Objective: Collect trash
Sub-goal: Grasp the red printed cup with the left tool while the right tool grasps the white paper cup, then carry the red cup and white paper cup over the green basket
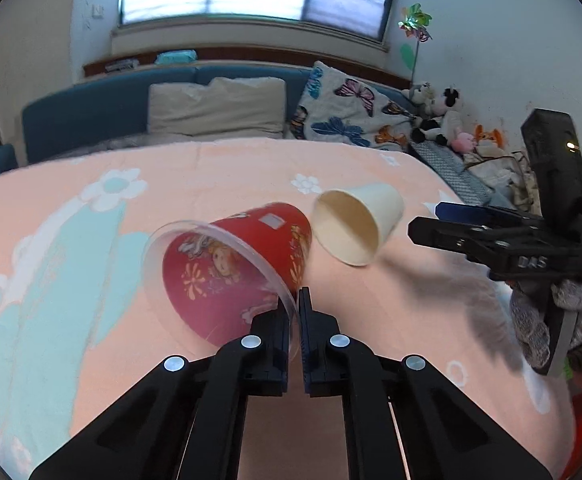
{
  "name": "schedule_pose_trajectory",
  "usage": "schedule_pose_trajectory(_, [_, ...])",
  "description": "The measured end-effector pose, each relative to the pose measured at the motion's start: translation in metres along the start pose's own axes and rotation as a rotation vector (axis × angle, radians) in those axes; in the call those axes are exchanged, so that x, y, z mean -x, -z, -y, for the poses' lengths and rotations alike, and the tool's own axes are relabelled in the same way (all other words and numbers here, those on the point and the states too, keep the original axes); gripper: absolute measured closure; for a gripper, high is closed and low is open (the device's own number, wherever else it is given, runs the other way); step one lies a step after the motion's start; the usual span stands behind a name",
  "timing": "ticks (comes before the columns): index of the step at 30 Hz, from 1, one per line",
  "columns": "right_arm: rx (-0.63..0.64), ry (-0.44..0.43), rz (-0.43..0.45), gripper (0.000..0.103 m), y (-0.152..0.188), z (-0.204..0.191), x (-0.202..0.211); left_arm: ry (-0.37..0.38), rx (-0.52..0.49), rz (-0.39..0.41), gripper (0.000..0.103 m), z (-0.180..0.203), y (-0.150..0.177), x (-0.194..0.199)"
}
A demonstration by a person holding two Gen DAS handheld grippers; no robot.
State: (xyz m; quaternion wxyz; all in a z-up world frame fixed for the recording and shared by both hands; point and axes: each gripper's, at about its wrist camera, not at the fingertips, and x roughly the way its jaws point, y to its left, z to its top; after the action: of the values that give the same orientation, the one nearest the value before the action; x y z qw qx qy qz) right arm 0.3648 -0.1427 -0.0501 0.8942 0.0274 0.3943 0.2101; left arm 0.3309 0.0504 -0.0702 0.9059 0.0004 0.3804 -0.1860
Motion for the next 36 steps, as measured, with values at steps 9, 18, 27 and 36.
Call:
schedule_pose_trajectory(9, [0.019, 0.013, 0.002, 0.005, -0.011, 0.002, -0.029, -0.009, 0.036, 0.0, 0.098, -0.021, 0.008, 0.014])
schedule_pose_trajectory(18, [0.016, -0.005, -0.042, 0.017, -0.011, 0.006, -0.05, -0.006, 0.031, 0.001, 0.098, -0.022, 0.009, 0.013])
schedule_pose_trajectory(27, [0.035, 0.022, -0.042, 0.018, 0.0, 0.001, -0.034, -0.012, 0.033, -0.003, 0.098, -0.017, 0.009, 0.017])
schedule_pose_trajectory(36, [0.019, 0.058, -0.042, 0.018, 0.025, -0.004, 0.016, 0.013, 0.023, 0.006, 0.098, 0.009, 0.012, 0.039])
